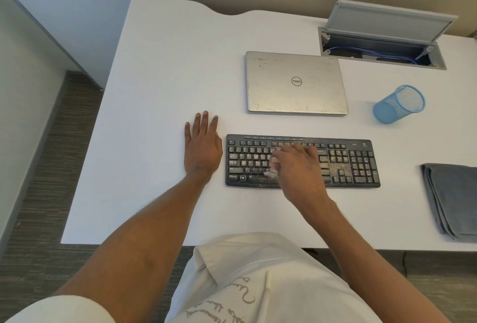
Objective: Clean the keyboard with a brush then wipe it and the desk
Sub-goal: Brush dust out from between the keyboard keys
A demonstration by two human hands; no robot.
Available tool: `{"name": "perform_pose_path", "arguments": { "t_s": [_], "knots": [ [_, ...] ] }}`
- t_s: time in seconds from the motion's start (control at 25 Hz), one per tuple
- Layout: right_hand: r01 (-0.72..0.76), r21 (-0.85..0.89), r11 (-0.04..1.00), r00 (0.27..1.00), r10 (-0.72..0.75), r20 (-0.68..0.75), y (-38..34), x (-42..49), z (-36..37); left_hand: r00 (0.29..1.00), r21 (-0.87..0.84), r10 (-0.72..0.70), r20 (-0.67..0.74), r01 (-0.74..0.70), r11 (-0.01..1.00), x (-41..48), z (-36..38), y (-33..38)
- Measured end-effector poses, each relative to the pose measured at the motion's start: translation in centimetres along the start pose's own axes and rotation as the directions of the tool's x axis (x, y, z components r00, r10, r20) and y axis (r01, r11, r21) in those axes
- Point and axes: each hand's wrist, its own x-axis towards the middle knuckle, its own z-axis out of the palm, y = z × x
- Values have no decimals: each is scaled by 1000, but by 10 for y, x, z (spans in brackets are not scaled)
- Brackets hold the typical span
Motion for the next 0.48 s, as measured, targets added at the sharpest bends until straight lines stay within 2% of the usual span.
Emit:
{"name": "perform_pose_path", "arguments": {
  "t_s": [0.08, 0.16, 0.24, 0.28, 0.36, 0.48],
  "knots": [
    [-71, 13, 997, 997, 71, -28, 3, -2, -3, 1000, 7, 0, -3, 0, 1000, 0, 0, 0],
    [-117, 211, 971, 986, 138, -90, -4, -2, -5, 1000, 12, 2, 2, -2, 1000, 1, 1, 0],
    [-117, 418, 901, 975, 184, -123, -12, -1, -3, 1000, 17, 1, 4, -1, 1000, 1, 1, 0],
    [-113, 468, 876, 973, 193, -126, -16, 0, 0, 1000, 18, 0, 5, 0, 1000, 1, 1, 0],
    [-120, 488, 864, 975, 197, -108, -21, 0, 7, 1000, 17, -1, 9, 1, 1000, 1, 0, 0],
    [-168, 464, 870, 982, 191, -3, -20, 0, 14, 1000, 10, 0, 6, 0, 1000, 0, 1, 0]
  ]
}}
